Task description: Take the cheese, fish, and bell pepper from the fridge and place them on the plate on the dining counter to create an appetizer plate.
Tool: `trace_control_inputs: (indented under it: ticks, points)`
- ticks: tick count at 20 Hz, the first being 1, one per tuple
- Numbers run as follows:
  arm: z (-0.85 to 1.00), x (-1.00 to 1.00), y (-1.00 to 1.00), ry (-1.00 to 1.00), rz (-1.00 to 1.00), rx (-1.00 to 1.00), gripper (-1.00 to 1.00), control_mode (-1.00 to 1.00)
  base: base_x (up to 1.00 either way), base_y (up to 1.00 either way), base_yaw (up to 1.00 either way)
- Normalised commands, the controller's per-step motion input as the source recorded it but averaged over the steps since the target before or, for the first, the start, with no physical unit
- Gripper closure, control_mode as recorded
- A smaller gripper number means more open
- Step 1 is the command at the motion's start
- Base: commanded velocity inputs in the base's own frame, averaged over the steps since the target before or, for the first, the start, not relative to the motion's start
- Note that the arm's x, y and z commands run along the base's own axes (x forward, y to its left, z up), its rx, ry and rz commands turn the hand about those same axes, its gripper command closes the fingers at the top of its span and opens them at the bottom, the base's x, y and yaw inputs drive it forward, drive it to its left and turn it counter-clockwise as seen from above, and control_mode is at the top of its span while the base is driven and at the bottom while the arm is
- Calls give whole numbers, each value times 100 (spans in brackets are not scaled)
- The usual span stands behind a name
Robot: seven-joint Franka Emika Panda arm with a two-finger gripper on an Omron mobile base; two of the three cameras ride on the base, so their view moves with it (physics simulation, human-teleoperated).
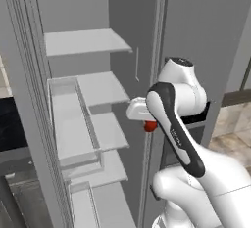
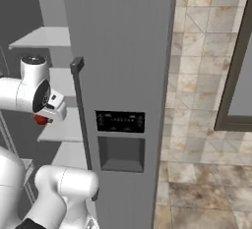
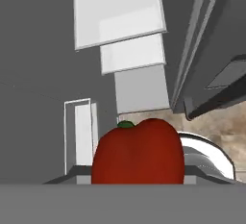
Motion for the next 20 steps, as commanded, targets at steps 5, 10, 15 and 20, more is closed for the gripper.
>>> trace_control_inputs:
  ticks: [5,10,15,20]
  points:
    - [0,0,0,0,0,0,100,100,0,-100,0]
    - [0,0,0,0,0,0,100,100,7,-100,0]
    - [0,0,0,0,0,0,100,100,13,-100,1]
    - [0,0,0,0,0,0,100,100,40,-100,6]
